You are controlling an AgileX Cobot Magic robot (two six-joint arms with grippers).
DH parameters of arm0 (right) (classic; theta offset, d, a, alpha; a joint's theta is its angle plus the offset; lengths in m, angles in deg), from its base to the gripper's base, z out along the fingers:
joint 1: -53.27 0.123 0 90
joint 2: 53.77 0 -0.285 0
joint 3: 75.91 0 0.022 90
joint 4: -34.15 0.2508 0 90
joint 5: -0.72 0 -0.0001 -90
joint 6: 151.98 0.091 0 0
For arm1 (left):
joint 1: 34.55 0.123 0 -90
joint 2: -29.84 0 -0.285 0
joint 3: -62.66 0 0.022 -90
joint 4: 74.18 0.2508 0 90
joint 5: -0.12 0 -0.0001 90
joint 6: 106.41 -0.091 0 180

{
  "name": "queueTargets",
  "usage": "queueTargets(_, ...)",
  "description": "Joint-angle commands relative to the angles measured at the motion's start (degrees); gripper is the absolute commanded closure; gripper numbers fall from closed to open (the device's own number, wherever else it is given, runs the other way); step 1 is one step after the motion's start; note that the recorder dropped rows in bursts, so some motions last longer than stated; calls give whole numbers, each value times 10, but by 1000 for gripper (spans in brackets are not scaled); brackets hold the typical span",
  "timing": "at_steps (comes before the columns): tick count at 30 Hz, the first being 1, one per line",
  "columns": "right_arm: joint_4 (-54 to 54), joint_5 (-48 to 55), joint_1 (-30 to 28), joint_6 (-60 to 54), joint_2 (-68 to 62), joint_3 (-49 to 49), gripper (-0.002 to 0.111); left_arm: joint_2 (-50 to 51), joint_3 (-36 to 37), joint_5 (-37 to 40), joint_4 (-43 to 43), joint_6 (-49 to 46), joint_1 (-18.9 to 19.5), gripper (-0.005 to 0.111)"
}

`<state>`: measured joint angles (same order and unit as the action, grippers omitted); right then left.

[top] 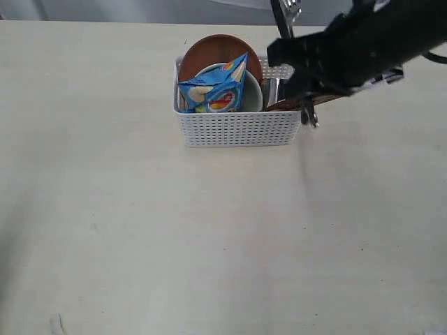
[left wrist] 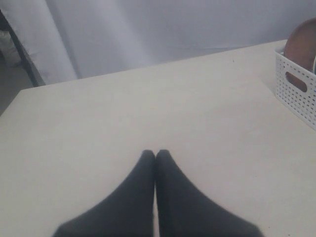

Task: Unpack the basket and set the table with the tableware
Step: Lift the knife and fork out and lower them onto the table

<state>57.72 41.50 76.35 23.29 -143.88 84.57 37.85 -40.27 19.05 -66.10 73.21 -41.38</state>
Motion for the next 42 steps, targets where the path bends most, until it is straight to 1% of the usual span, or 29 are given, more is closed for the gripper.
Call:
queueTargets(1, 39, 23, -1, -18, 74, -96, 109, -2, 1, -6, 3, 4, -4, 107)
queueTargets(4, 73, 22, 12, -36, 105, -153, 109, -2, 1, -6, 3, 4, -4, 107)
queueTargets(7, 109, -10, 49, -40, 116, -205, 109, -2, 1, -6, 3, 4, -4, 107)
queueTargets(12, 118, -95, 119, -26, 81, -259, 109, -2, 1, -6, 3, 4, -4, 107)
queueTargets(14, 120, -119, 132, -26, 44, -261, 109, -2, 1, -6, 3, 4, -4, 107)
queueTargets(19, 104, -140, 130, -63, -57, -257, 109, -2, 1, -6, 3, 4, -4, 107)
queueTargets(22, 104, -180, 130, -62, -116, -250, 108, -2, 1, -6, 3, 4, -4, 107)
queueTargets(30, 105, -181, 130, -62, -151, -218, 108, -2, 1, -6, 3, 4, -4, 107)
queueTargets(32, 107, -180, 130, -62, -163, -218, 96, -2, 1, -6, 3, 4, -4, 107)
queueTargets(36, 105, -178, 130, -64, -166, -218, 69, -2, 1, -6, 3, 4, -4, 107)
queueTargets(37, 103, -178, 130, -64, -166, -218, 66, -2, 1, -6, 3, 4, -4, 107)
queueTargets(38, 102, -178, 130, -65, -165, -218, 65, -2, 1, -6, 3, 4, -4, 107)
queueTargets(42, 71, -171, 130, -63, -156, -209, 64, -2, 1, -6, 3, 4, -4, 107)
